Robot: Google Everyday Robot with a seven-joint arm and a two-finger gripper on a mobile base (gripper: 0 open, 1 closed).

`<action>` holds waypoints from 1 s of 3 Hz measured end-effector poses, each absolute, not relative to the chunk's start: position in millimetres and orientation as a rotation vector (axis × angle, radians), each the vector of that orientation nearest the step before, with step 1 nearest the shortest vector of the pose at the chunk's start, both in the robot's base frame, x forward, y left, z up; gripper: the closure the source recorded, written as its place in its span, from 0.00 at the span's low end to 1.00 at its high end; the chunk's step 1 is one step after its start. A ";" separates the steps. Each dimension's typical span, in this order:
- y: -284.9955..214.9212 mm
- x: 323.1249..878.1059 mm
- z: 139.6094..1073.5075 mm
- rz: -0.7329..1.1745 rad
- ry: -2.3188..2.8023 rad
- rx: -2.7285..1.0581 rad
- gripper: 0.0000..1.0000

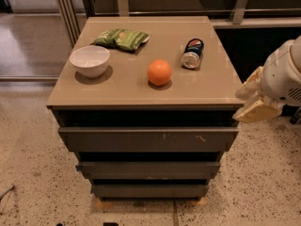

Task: Open top drawer

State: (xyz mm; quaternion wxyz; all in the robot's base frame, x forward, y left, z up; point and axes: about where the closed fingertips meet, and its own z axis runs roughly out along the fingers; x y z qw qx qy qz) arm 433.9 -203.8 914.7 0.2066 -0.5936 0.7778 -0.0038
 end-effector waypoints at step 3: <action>-191.7 445.8 850.4 0.070 2.129 -1.612 0.00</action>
Offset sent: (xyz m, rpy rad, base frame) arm 0.0089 0.0110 -0.0557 0.0832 0.0111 0.0036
